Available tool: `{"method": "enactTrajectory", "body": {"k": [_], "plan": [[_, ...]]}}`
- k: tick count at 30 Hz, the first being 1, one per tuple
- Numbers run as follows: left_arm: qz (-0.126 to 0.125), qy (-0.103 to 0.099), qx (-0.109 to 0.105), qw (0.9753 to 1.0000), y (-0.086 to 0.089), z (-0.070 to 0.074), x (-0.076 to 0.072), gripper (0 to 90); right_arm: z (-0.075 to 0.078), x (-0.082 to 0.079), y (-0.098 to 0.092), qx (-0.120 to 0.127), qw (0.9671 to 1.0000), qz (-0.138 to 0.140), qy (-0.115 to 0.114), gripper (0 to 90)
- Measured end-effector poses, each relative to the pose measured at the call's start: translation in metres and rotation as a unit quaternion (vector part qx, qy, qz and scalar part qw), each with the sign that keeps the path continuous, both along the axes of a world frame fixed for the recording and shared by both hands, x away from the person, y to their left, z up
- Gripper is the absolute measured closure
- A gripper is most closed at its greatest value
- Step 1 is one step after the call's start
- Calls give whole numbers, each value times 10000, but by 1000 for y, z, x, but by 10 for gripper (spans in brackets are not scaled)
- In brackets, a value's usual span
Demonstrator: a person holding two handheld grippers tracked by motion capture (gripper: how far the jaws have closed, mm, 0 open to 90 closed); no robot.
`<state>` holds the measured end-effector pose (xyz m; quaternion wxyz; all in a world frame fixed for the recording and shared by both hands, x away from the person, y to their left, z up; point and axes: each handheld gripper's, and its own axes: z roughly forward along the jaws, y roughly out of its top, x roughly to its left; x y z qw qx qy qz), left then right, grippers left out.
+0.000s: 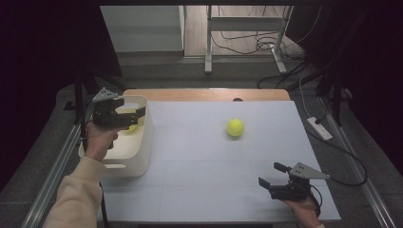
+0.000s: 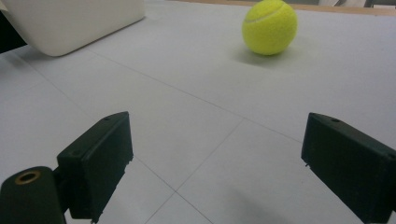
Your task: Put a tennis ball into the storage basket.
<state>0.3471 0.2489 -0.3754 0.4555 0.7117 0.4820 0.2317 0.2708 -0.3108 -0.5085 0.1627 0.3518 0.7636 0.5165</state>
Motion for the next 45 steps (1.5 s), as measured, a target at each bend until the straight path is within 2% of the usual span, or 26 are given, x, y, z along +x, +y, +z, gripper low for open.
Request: {"method": "enactTrajectory", "body": {"k": [8, 15, 23, 33, 39, 45], "plan": [[-147, -51, -134, 9998, -6, -4, -3, 99, -1, -1, -1, -5, 10000, 29, 10, 88], [-297, -113, -226, 9992, -14, 0, -11, 102, -1, -3, -4, 33, 10000, 15, -4, 88], [-477, -160, -183, 9986, -24, 2, -18, 103, -2, 0, -2, 50, 10000, 31, 27, 88], [-532, -196, -320, 9979, -30, 2, -20, 106, -2, 1, -1, 47, 10000, 69, 32, 88], [-748, -203, -268, 9966, -47, 2, -18, 105, -2, -1, -4, 53, 10000, 44, 23, 88], [-851, -180, -244, 9959, -58, 1, -15, 106, -2, -2, -5, 52, 10000, 32, 17, 88]]}}
